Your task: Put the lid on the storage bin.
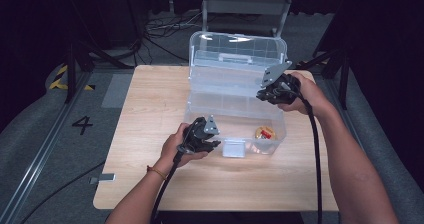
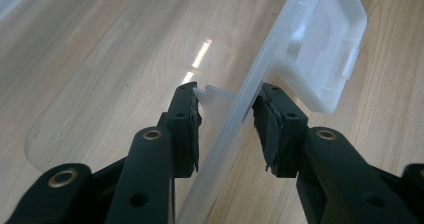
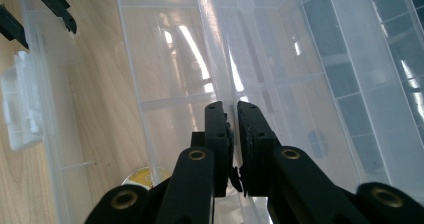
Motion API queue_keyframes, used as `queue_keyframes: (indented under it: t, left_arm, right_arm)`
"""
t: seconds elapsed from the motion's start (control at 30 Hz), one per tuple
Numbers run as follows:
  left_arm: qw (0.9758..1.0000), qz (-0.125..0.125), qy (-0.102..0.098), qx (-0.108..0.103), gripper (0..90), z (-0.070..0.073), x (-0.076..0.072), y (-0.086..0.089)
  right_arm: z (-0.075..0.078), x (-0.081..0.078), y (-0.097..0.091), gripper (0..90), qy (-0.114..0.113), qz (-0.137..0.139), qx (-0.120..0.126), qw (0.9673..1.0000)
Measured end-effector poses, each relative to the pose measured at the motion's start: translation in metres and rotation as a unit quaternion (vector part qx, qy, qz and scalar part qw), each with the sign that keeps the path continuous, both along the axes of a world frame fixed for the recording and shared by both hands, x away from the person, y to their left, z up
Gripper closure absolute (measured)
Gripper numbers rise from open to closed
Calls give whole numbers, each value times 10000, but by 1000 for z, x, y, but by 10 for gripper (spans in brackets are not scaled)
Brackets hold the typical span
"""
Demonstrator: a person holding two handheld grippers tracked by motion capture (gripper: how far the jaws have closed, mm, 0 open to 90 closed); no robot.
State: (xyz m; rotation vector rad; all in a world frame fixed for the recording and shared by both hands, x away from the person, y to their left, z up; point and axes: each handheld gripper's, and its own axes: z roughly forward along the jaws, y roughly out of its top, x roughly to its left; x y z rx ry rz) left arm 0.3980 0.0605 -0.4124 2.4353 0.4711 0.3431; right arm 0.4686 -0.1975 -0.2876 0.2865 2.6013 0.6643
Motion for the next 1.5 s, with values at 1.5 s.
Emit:
queue_keyframes:
  t: [1.5]
  left_arm:
    - [9980,-60,-475,423,619,1,-8,-7]
  right_arm:
    - [-14,-22,-11,820,31,17,568,9984]
